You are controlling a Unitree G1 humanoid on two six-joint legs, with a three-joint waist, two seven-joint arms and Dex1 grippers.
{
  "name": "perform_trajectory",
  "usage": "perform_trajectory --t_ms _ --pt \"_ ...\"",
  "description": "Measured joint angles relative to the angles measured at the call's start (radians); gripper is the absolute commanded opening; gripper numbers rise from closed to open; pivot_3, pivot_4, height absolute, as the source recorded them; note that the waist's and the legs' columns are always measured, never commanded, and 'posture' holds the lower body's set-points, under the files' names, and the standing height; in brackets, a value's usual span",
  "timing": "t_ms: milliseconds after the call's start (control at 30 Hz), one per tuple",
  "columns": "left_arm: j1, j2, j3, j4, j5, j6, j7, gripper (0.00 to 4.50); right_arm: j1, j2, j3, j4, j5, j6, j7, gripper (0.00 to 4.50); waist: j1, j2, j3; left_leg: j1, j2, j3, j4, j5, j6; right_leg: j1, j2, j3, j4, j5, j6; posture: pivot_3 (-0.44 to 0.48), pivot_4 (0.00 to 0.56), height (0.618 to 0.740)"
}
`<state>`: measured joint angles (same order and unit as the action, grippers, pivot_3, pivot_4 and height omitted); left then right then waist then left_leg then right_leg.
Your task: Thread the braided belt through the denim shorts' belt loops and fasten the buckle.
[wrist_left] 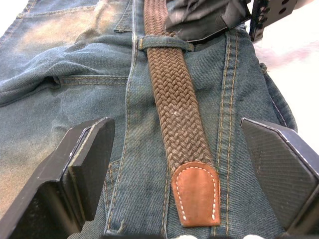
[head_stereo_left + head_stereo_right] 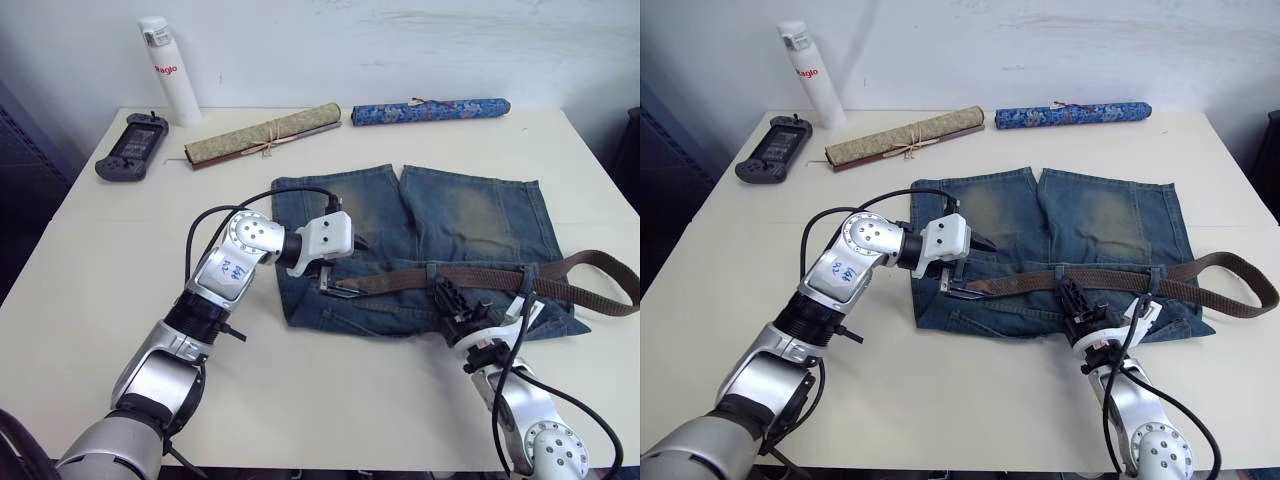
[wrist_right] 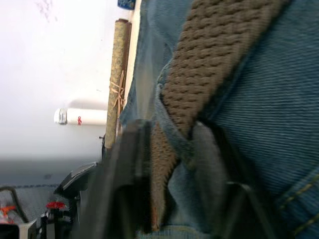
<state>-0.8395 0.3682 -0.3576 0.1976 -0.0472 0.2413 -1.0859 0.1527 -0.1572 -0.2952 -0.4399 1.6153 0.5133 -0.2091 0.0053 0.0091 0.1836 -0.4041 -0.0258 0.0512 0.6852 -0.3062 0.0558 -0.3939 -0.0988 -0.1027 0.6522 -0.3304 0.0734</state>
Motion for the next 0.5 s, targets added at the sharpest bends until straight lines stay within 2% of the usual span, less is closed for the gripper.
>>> perform_trajectory --t_ms 67,133,233,333,500 --pt "0.0 0.001 -0.003 0.001 0.0 -0.002 -0.002 4.5 0.048 -0.095 -0.035 -0.026 0.023 0.035 0.0 3.74 0.009 0.0 0.0 0.0 0.0 0.0 0.0 0.0 0.0 0.0 0.0 0.0 -0.001 0.0 0.0 0.0 0.15 0.686" --pt "0.0 0.004 -0.003 0.002 0.001 -0.004 -0.006 4.5 0.096 -0.217 -0.068 -0.057 0.027 0.081 0.015 4.41 0.016 0.0 0.0 0.0 0.0 0.0 0.0 0.0 0.0 0.0 0.0 0.0 -0.003 0.0 0.0 0.0 0.15 0.686" --pt "0.0 0.01 -0.003 0.011 0.004 -0.017 -0.016 4.5 0.16 -0.489 -0.114 -0.159 -0.056 0.183 0.139 4.41 0.021 0.0 0.0 0.0 0.0 0.0 0.001 0.0 0.001 0.001 0.0 0.0 -0.006 0.0 0.001 0.0 0.15 0.686" --pt "0.0 0.012 -0.003 0.012 0.002 -0.032 -0.037 4.5 0.171 -0.667 -0.122 -0.255 -0.199 0.225 0.262 4.41 0.019 0.0 0.0 0.0 0.0 0.001 0.0 0.0 0.001 0.001 0.001 0.0 -0.006 0.0 0.0 0.0 0.15 0.686" --pt "0.006 0.052 0.007 0.009 -0.018 -0.044 -0.087 4.5 0.171 -0.853 -0.052 -0.299 -0.535 0.188 0.531 4.41 0.023 -0.002 0.001 0.0 0.0 0.0 0.001 0.0 0.001 0.002 0.001 -0.001 -0.007 0.0 0.001 0.0 0.15 0.686"
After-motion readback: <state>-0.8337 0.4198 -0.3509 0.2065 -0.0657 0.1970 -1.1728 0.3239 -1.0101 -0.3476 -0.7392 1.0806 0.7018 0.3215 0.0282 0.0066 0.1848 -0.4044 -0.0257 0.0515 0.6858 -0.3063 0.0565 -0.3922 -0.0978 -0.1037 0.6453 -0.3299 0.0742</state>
